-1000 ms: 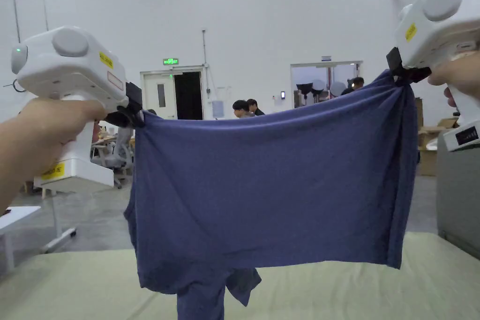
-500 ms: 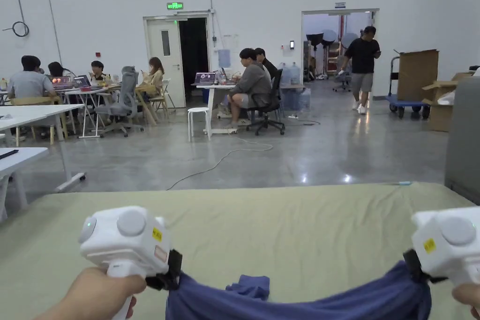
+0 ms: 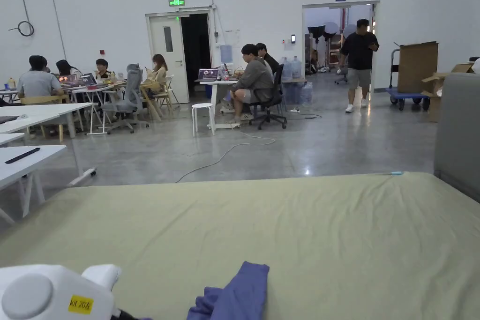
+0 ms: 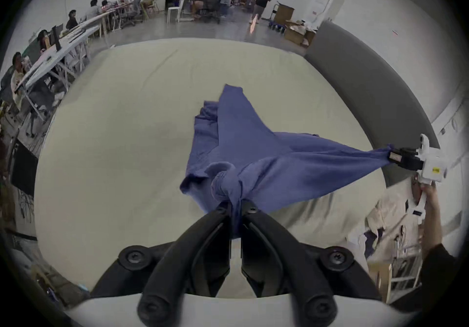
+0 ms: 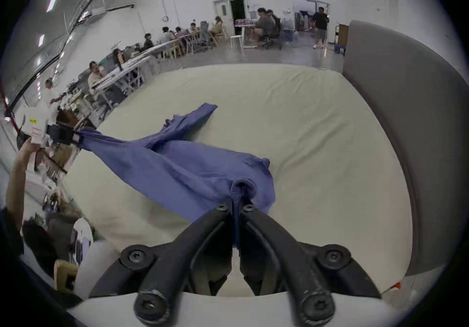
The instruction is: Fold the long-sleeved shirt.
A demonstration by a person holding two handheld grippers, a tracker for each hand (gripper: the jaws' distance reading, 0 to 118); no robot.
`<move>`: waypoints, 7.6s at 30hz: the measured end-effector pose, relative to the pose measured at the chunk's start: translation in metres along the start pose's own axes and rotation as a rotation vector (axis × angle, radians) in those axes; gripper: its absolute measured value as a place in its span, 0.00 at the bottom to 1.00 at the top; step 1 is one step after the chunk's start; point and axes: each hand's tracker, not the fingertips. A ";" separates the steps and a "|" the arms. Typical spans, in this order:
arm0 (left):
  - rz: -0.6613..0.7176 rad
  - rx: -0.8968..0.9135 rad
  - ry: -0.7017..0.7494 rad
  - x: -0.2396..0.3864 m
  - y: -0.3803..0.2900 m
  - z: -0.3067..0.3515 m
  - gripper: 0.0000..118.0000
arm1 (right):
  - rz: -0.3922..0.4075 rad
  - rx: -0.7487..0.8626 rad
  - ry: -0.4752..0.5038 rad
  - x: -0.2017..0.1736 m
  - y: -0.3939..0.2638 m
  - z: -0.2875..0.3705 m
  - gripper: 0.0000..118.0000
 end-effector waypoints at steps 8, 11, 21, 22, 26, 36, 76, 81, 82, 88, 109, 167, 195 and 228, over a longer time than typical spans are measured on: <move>0.037 -0.118 -0.026 0.008 -0.132 0.018 0.02 | 0.011 -0.119 0.036 -0.013 -0.114 0.030 0.00; 0.044 -0.164 -0.027 0.008 -0.169 0.010 0.02 | 0.055 -0.189 0.028 -0.018 -0.147 0.023 0.00; 0.111 -0.329 -0.029 -0.009 -0.233 -0.072 0.02 | 0.042 -0.430 -0.001 0.000 -0.214 -0.066 0.00; 0.119 -0.347 -0.015 -0.012 -0.237 -0.080 0.02 | 0.038 -0.442 -0.009 0.001 -0.219 -0.073 0.00; 0.177 -0.385 0.013 -0.027 -0.258 -0.109 0.02 | 0.021 -0.499 -0.015 0.005 -0.237 -0.094 0.00; 0.268 -0.226 0.028 -0.028 -0.258 -0.086 0.92 | 0.075 -0.474 -0.138 0.006 -0.201 -0.068 0.85; 0.268 0.000 0.032 0.008 -0.206 -0.045 0.00 | -0.021 -0.312 0.059 -0.174 0.074 -0.339 0.00; 0.270 0.007 0.011 0.014 -0.212 -0.038 0.00 | 0.051 -0.273 0.056 -0.183 0.085 -0.308 0.00; 0.274 0.007 0.010 0.014 -0.214 -0.037 0.00 | 0.070 -0.265 0.052 -0.186 0.086 -0.300 0.00; 0.288 0.023 0.011 0.014 -0.219 -0.021 0.00 | 0.083 -0.164 0.170 -0.180 0.066 -0.204 0.00; 0.289 -0.012 0.027 0.025 -0.227 -0.024 0.00 | 0.313 -0.635 0.107 -0.177 -0.150 -0.198 0.00; 0.129 0.056 0.059 -0.009 -0.058 -0.075 0.00 | -0.019 -0.080 -0.109 0.005 -0.004 -0.087 0.00; 0.159 0.665 0.073 0.063 0.388 0.170 0.00 | 0.067 0.522 -0.485 0.014 0.460 0.123 0.00; 0.105 0.001 0.154 -0.035 0.186 -0.155 0.00 | -0.067 0.004 -0.215 0.071 0.144 -0.179 0.00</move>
